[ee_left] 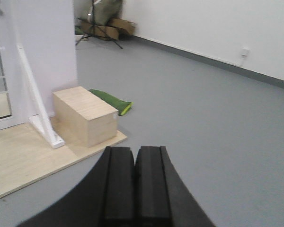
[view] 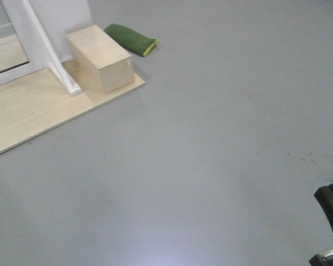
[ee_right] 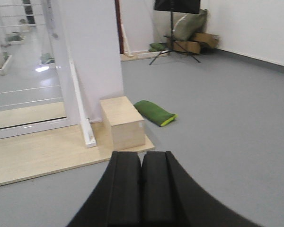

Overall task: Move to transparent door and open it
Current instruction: 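Drive the base across the room toward the glass sliding door, then align the base in front of the door near its silver handle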

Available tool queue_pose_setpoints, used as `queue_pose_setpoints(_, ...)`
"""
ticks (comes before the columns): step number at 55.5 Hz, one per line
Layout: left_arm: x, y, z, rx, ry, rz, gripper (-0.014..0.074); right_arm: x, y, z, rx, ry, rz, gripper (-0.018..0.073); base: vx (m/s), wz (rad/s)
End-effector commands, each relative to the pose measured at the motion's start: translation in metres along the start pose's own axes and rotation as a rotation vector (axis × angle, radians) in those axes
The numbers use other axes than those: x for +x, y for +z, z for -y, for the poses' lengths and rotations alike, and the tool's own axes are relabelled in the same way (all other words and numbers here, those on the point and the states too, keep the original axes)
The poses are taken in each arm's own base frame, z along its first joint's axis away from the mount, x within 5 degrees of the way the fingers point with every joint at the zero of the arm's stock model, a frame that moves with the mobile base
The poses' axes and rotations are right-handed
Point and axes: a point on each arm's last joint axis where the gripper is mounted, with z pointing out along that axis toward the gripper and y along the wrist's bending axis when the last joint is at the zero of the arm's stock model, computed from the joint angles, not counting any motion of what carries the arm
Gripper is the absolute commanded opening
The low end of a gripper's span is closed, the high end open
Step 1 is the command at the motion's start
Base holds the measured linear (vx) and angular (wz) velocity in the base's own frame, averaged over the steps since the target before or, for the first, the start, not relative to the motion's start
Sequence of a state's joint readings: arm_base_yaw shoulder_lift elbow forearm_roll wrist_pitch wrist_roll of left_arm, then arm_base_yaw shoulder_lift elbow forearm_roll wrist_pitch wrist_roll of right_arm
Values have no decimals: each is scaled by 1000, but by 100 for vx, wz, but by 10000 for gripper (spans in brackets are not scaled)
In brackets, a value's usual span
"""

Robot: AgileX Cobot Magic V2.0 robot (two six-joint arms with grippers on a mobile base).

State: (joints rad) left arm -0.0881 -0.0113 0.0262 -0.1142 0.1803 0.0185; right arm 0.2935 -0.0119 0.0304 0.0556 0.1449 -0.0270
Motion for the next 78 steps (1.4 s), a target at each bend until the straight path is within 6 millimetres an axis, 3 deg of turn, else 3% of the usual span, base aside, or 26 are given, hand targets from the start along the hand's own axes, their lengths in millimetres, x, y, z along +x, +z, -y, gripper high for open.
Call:
queue_pose_setpoints(1, -15, -3, 1, 4, -10, 120, 0, -8, -1, 1, 10, -5, 96, -1, 47, 75)
queue_pose_setpoints(39, -15, -3, 1, 4, -10, 120, 0, -8, -1, 1, 10, -5, 96, -1, 46, 70)
queue_pose_setpoints(78, -15, -3, 1, 4, -10, 120, 0, -8, -1, 1, 10, -5, 96, -1, 52, 26)
